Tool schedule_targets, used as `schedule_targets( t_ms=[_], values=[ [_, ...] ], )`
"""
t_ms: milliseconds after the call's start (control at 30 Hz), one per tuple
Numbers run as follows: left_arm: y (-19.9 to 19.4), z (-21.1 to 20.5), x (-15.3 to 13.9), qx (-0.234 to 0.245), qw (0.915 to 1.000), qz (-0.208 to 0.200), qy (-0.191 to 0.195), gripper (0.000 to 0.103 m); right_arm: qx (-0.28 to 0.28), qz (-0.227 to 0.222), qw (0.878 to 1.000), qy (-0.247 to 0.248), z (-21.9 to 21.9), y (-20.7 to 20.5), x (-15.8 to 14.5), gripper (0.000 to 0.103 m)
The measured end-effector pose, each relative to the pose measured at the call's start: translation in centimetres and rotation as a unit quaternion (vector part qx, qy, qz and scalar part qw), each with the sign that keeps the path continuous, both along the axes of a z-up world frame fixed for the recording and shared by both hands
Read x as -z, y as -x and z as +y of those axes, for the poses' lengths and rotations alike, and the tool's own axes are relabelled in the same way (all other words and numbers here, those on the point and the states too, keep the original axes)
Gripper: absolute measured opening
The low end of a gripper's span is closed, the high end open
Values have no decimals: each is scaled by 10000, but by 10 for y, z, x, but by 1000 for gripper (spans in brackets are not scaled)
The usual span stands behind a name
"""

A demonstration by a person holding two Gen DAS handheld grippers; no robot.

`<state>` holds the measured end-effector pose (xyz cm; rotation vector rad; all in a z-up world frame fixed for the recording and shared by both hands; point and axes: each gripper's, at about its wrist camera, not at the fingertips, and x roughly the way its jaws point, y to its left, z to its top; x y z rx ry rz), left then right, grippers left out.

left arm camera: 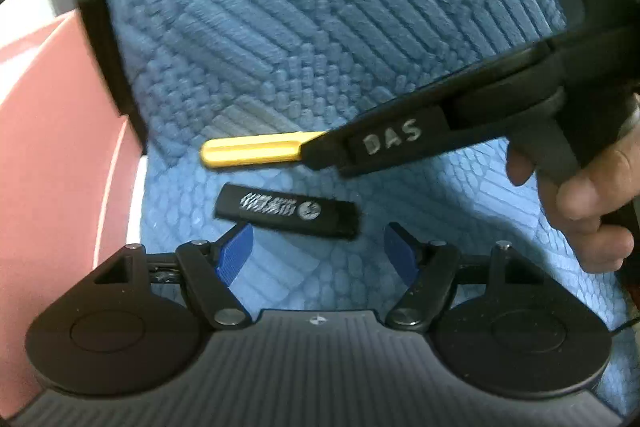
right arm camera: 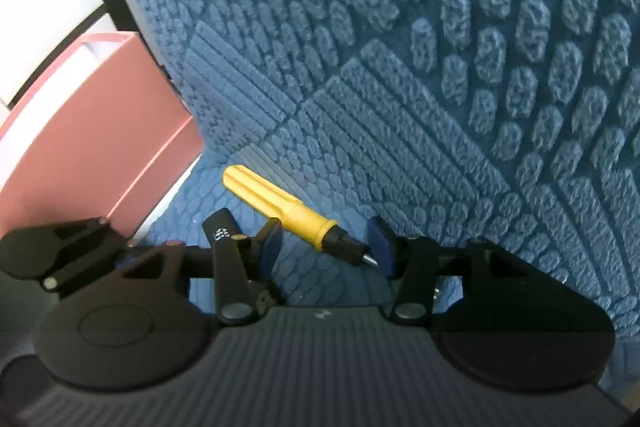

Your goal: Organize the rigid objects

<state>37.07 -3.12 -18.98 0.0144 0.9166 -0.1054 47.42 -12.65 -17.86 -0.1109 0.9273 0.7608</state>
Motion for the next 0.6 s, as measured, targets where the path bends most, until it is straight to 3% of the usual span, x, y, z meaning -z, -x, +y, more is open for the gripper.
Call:
schedule_targets(
  t_ms=[67, 200, 400, 600],
  values=[
    [0, -6, 0, 130, 9996, -37, -243, 77, 24, 72, 9999, -77, -3, -3, 0, 49],
    [1, -14, 2, 142, 9982, -174, -562, 87, -72, -45, 9998, 196, -3, 0, 3, 34],
    [-2, -7, 13, -89, 9983, -336, -461, 93, -90, -47, 9988, 484, -1, 12, 0, 31],
    [-3, 14, 22, -427, 9982, -405, -65, 92, 118, -46, 9982, 595, -12, 24, -1, 31]
  ],
)
